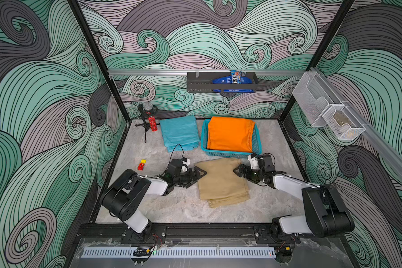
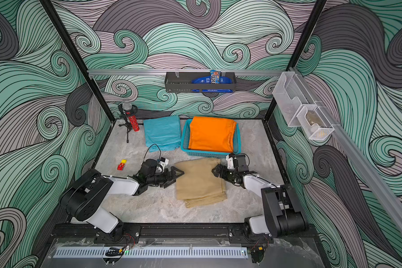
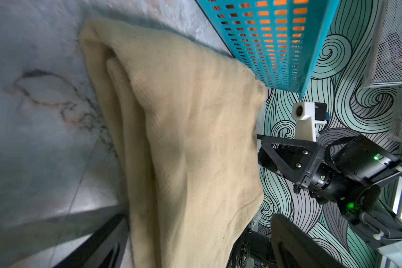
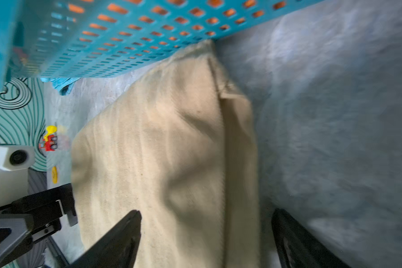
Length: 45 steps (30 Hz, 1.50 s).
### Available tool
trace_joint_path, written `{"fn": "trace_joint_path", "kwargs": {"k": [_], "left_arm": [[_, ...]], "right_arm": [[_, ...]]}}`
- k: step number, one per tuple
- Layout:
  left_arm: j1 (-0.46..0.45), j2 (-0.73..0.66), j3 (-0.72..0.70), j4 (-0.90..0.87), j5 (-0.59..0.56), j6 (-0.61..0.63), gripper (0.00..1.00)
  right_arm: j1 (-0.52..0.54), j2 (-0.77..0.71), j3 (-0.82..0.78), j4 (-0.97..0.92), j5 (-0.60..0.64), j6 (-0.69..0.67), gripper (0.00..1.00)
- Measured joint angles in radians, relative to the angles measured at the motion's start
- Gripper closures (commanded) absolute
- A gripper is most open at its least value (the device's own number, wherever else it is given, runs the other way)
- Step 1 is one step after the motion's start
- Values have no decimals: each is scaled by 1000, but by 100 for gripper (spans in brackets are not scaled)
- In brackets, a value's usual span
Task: Put the folded long pants in the basket
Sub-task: Pick up the long pant at the center of the board.
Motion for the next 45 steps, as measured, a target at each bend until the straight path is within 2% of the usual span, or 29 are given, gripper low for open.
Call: {"fn": "trace_joint_path", "kwargs": {"k": [2,4,7,9,12,14,16,17,21,25,31,37,41,45], "left_arm": [[-7,12,8,2,-1,0,7],[-16,27,16,6,-1,1,11],[-33,62,45,5,3,3,18],[-44,91,71,3,9,8,24],[-55,124,95,4,19,13,34],[-56,138,101,3,26,18,53],[-56,161,102,1,29,16,97],[-56,177,102,0,35,19,100],[-55,197,103,25,61,15,100],[-56,165,98,-17,60,20,100],[-62,-78,101,-234,8,88,100],[-62,-233,276,-427,-60,179,100],[-62,-241,387,-466,-68,195,100],[-61,-214,501,-467,-100,203,100]], "right_arm": [[47,10,4,11,-2,9,17],[79,12,4,10,-1,21,26],[98,19,5,5,2,48,31],[113,27,8,11,7,61,41],[145,51,10,23,15,89,65],[162,63,10,29,19,111,83],[172,66,10,34,23,120,98],[176,65,11,37,24,127,100],[198,61,12,39,38,139,100],[266,23,20,10,91,148,100],[373,-67,106,-100,164,143,100],[382,-117,290,-208,197,101,100],[377,-116,424,-264,202,58,100],[316,-97,536,-292,175,14,100]]}}
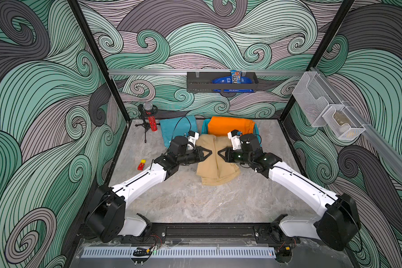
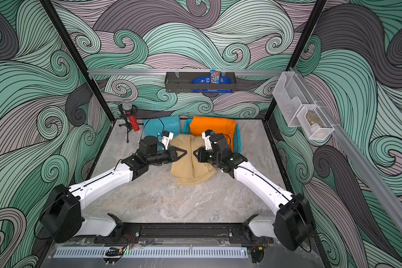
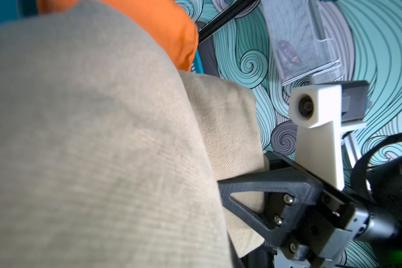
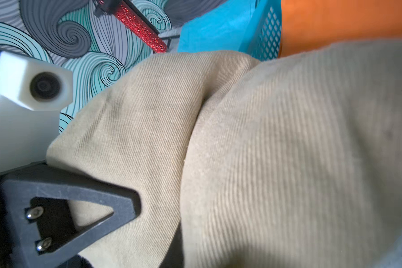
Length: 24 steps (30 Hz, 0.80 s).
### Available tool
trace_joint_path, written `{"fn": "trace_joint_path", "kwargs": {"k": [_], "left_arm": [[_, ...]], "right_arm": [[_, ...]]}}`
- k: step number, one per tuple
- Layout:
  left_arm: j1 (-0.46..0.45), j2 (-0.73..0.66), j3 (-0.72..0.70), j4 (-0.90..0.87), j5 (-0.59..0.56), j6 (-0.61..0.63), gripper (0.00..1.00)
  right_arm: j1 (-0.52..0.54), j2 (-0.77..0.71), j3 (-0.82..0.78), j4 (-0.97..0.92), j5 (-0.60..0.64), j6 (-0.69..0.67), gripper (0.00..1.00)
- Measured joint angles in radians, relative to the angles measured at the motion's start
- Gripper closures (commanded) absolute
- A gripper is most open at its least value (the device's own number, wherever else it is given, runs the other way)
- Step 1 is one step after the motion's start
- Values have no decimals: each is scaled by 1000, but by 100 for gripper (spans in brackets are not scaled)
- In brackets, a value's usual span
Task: Put the folded long pants in the basket
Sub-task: Pick up the long pant at the center of the board, then place the long pant in the basket.
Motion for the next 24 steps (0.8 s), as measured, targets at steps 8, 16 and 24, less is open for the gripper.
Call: {"fn": "trace_joint_path", "kwargs": {"k": [8,16,24], "left_arm": [[19,331,407,-30,-1,52,100],[56,668,733,-84,59,60,100],[109,858,869,-140,93,61,100]], "right_arm": [[-243,139,177,-14,-71,-89,100],[-406,306,259,-11,-114,-133,100],[-453,477,304,-8,-108,-172,100]]}}
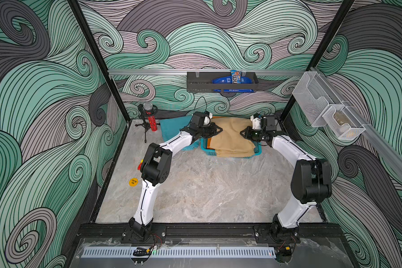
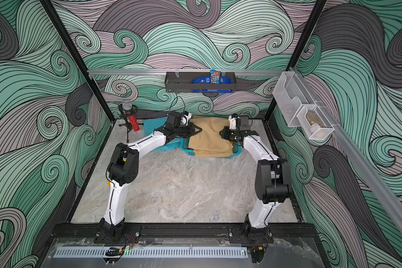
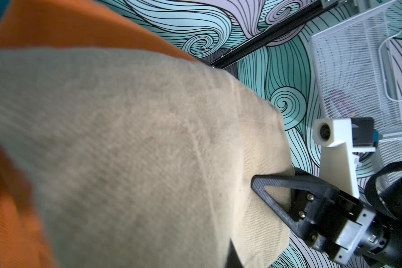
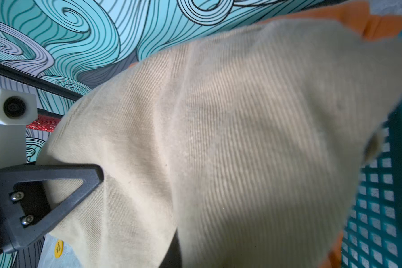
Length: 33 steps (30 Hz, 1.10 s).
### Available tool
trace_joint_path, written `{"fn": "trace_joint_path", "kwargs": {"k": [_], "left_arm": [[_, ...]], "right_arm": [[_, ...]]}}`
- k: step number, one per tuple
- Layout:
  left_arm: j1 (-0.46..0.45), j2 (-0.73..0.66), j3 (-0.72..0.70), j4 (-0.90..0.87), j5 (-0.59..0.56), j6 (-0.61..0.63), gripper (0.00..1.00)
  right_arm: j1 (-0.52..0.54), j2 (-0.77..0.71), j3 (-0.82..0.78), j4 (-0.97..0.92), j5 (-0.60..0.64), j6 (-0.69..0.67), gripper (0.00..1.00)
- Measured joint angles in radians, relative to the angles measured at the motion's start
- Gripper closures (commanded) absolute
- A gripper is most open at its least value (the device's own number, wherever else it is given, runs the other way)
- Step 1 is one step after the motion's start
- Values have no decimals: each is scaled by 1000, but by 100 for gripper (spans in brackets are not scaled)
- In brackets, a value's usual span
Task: Put the folded long pants in the basket
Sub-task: Place the long pant in the basket.
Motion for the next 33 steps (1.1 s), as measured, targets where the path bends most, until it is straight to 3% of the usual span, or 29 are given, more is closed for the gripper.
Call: {"fn": "trace_joint_path", "kwargs": {"k": [4,11,12,13,14,16,19,20,21,30,33], "left_arm": [[11,87,69,-10,7,21,100],[5,124,64,-14,-6,76,100],[3,124,59,-8,-8,84,100],[0,124,53,-5,-10,89,100],[-1,124,50,-1,-11,93,89],[-3,124,44,2,-13,103,55],[4,124,44,1,-23,109,12],[8,124,46,3,-19,108,2],[8,123,51,7,-9,117,1],[97,-5,65,-34,-128,174,1],[157,-86,64,-26,-163,204,1]], "right_arm": [[1,87,34,12,24,-18,100],[11,178,42,31,80,-47,100],[12,186,42,35,86,-50,95],[13,192,42,39,91,-53,84],[13,194,42,39,95,-55,75],[13,193,42,38,113,-57,52],[6,179,41,27,184,-72,0],[3,171,40,28,177,-63,0],[16,158,42,36,186,-63,0],[-8,-54,96,24,315,-105,0],[11,-111,100,28,317,-118,6]]}}
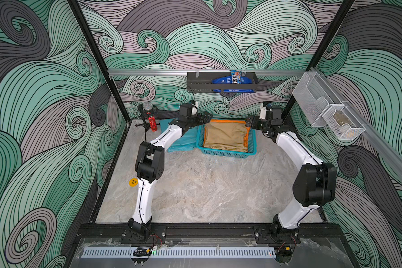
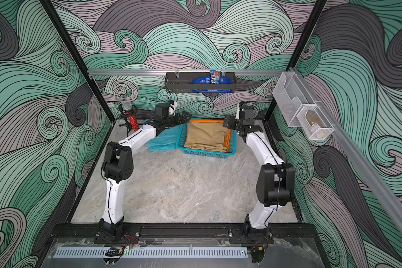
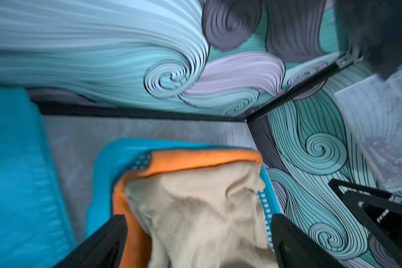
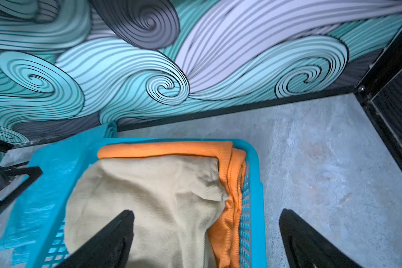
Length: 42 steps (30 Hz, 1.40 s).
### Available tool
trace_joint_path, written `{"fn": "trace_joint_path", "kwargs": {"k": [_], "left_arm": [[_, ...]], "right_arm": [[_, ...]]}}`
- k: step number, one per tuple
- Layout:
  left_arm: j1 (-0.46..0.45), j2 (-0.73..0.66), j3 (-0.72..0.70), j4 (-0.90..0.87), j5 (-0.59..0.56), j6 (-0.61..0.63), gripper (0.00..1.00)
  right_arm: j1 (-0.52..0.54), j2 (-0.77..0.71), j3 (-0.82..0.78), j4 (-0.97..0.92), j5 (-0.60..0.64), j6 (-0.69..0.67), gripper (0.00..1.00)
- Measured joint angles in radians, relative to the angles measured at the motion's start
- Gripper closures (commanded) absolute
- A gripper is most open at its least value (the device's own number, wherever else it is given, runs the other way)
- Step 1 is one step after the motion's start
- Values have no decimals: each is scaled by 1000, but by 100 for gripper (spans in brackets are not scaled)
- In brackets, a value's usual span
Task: Put the folded long pants in the basket
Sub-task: Place the long pant in the basket, then move the long pant to the center of the board.
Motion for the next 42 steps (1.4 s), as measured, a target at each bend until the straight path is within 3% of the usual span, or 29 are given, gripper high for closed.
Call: {"fn": "trace_joint_path", "kwargs": {"k": [6,9,10,12,15,18,26,30,35,38,42], "left_arm": [[130,-156,-145,114,-6,20,1],[186,-162,-231,133,-13,48,7],[200,-150,-252,128,-19,63,14],[214,-116,-281,106,-33,92,41],[211,-69,-317,87,-52,117,73],[195,-42,-338,69,-93,143,87],[127,47,-265,-16,-296,212,92],[113,134,-209,-116,-320,209,93],[113,138,-202,-148,-310,193,94],[113,92,-282,-135,-302,179,95],[113,-65,-513,-109,-305,170,97]], "right_arm": [[124,-69,-61,3,14,-7,12],[210,-76,-111,-1,28,-4,14],[238,-76,-129,-1,32,-3,14],[285,-77,-164,-4,33,6,16],[330,-91,-216,-10,32,26,18],[348,-119,-258,-15,26,46,19],[358,-215,-331,-16,4,72,20],[358,-222,-332,-15,1,72,19],[358,-216,-332,-14,-8,71,17],[358,-199,-320,-13,-14,72,17],[358,-169,-302,2,-34,76,17]]}}
